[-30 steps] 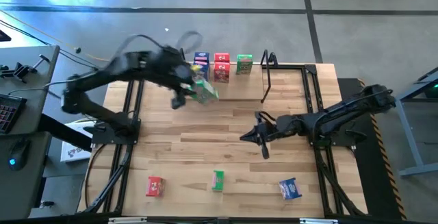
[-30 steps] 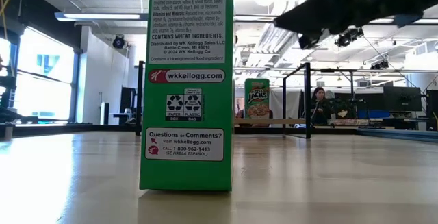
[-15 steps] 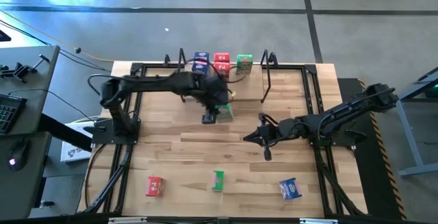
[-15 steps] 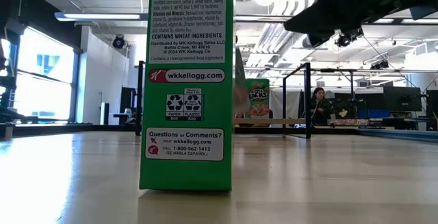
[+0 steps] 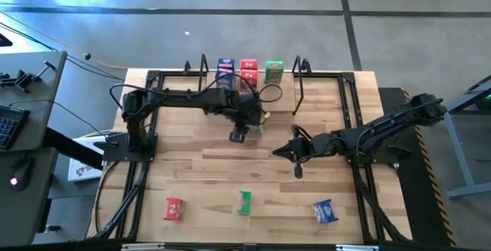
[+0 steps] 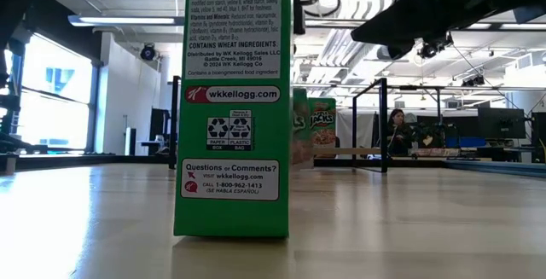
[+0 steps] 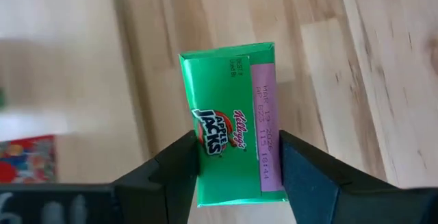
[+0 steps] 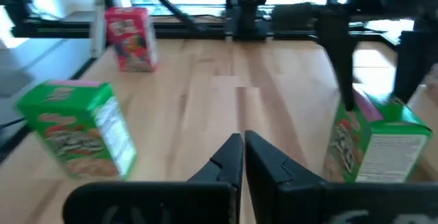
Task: Stack cereal on shelf
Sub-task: Move the top green cereal box to the center of the table, then put the center green cereal box on the shelf aligned with the other green cereal box
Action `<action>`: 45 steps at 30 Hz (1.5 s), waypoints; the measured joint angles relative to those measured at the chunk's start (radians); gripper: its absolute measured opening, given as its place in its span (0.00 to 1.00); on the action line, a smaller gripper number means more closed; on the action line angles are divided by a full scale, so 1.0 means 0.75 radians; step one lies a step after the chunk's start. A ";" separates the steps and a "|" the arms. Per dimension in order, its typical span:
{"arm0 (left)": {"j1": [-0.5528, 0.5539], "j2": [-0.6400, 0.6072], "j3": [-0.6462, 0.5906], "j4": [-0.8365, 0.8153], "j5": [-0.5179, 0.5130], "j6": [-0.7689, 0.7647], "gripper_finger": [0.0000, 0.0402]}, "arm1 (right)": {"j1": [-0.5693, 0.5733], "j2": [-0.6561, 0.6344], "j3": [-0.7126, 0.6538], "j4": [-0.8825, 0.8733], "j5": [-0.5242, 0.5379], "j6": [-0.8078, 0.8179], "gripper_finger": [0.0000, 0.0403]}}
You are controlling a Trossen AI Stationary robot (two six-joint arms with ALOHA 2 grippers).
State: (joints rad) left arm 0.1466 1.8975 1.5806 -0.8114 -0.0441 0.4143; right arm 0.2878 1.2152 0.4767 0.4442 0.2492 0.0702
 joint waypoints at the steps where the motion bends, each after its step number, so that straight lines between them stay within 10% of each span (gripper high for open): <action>1: 0.001 -0.007 0.000 0.010 0.001 -0.001 0.46 | 0.000 0.000 0.000 0.000 0.027 0.000 0.02; 16: 0.056 -0.369 -0.258 0.169 0.264 -0.167 0.53 | -0.028 0.001 0.033 -0.035 0.329 0.107 0.47; 31: 0.031 -1.228 -1.394 1.485 0.324 -0.535 0.50 | -0.444 0.375 0.826 -0.900 -0.288 -0.189 0.70; 45: 0.032 -1.420 -1.687 1.716 0.249 -0.527 0.49 | -0.595 0.948 1.571 -1.560 -0.429 -0.435 0.71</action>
State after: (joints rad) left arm 0.1707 0.8323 0.3156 0.4756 0.1423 0.0193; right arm -0.1581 1.9261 1.6552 -0.7255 -0.0723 -0.2560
